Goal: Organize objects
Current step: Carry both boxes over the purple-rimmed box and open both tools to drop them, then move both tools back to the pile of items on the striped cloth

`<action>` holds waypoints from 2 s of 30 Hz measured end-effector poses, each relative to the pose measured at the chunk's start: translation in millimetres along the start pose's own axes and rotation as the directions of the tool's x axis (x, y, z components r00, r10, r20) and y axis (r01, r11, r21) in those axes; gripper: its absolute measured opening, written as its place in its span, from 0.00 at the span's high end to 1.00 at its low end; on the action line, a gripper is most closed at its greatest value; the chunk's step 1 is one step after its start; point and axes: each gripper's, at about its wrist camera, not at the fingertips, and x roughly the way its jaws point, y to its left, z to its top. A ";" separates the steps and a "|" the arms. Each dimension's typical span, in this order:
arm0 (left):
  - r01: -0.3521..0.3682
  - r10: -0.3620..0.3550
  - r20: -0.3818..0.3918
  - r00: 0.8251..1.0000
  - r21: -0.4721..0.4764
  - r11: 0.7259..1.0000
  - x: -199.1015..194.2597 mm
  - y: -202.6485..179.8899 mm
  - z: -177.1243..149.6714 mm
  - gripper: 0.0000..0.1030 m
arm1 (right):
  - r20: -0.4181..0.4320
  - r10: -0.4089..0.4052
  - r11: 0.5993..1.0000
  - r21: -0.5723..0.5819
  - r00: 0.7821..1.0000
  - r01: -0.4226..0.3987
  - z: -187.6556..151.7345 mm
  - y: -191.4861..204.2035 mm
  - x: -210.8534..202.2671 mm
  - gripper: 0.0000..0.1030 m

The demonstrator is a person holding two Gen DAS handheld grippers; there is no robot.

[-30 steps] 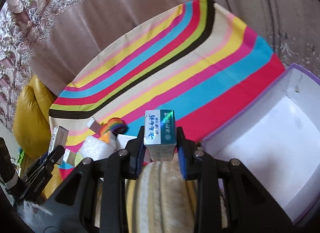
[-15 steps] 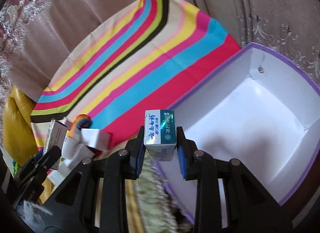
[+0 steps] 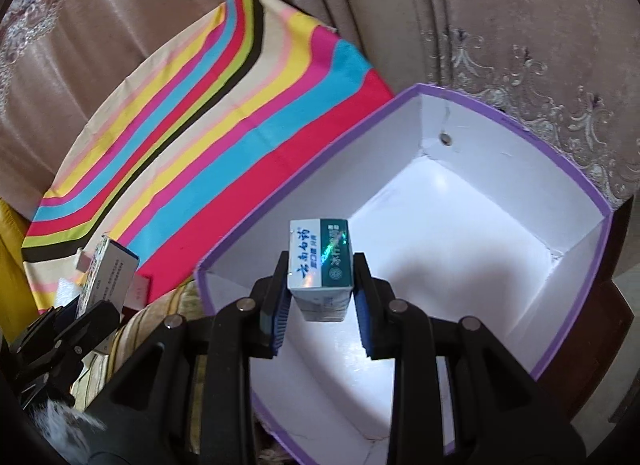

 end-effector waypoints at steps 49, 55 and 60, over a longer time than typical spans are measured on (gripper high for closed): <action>-0.194 0.327 0.174 0.929 -0.522 0.831 -146.2 167.9 -116.0 0.37 | -0.099 0.243 0.849 -0.460 0.965 -0.261 -46.3 185.4 -10.1 0.24; -0.257 0.399 0.155 0.904 -0.550 0.795 -156.8 189.3 -126.7 0.37 | -0.118 0.312 0.769 -0.552 0.943 -0.324 -55.1 219.3 -8.8 0.19; -0.328 0.467 0.118 0.876 -0.566 0.757 -163.0 209.7 -133.9 0.37 | -0.124 0.326 0.716 -0.614 0.937 -0.331 -56.6 239.1 -3.3 0.17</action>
